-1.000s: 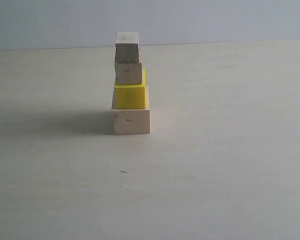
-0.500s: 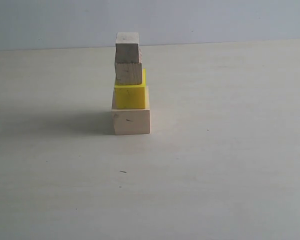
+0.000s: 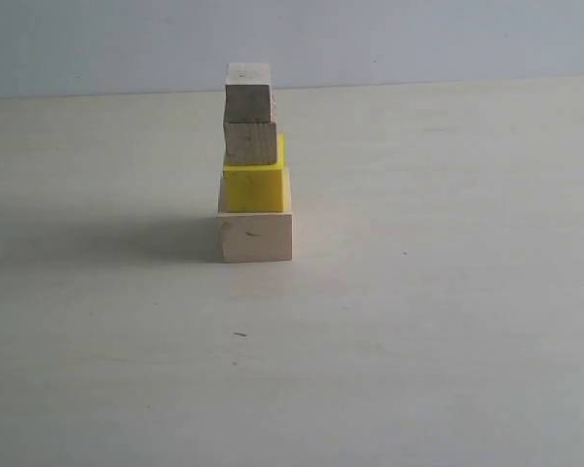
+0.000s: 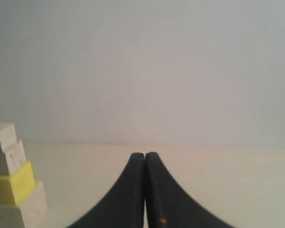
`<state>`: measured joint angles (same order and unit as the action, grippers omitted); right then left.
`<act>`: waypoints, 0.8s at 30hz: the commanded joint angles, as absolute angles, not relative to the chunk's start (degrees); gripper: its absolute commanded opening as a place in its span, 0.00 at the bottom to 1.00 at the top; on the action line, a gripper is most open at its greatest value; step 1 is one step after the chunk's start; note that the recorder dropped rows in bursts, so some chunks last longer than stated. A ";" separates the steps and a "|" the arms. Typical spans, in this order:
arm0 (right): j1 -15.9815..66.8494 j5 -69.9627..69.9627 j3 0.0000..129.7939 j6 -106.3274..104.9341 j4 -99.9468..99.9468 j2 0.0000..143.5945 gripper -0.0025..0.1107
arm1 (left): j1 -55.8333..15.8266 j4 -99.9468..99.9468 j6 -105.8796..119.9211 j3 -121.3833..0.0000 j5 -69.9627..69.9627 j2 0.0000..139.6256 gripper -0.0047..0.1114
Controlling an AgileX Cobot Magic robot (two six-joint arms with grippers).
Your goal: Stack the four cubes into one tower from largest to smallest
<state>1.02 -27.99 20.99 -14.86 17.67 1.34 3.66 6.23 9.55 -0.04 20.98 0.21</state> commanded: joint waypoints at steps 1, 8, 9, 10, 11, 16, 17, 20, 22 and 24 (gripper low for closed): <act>0.99 -25.19 12.26 -15.30 14.18 1.69 0.02 | 3.41 6.25 8.99 0.00 20.78 0.00 0.04; 0.99 -19.45 3.68 -15.19 8.91 0.38 0.02 | 3.41 6.25 8.99 0.00 20.78 0.00 0.04; 0.99 -19.65 3.12 -15.07 8.75 0.17 0.02 | 3.41 6.25 8.99 0.00 20.78 0.00 0.04; 0.99 -20.39 2.87 -15.07 8.62 0.00 0.02 | 3.41 6.25 8.99 0.00 20.78 0.00 0.04; 0.99 -20.40 2.51 -15.07 8.49 0.00 0.02 | 3.41 6.25 8.99 0.00 20.78 0.00 0.04; 0.99 -20.82 0.44 -15.07 5.26 0.00 0.02 | 3.41 6.25 8.99 0.00 20.78 0.00 0.04; 0.99 -20.91 0.00 -15.07 5.26 0.00 0.02 | 3.41 6.25 8.99 0.00 20.78 0.00 0.04; 0.99 -20.54 0.00 -14.80 5.40 0.00 0.02 | 3.41 6.25 8.99 0.00 20.78 0.00 0.04; 0.99 -20.54 0.00 -14.80 5.40 0.00 0.02 | 3.41 6.25 8.99 0.00 20.78 0.00 0.04; 0.99 -20.54 0.00 -14.80 5.40 0.00 0.02 | 3.41 6.25 8.99 0.00 20.78 0.00 0.04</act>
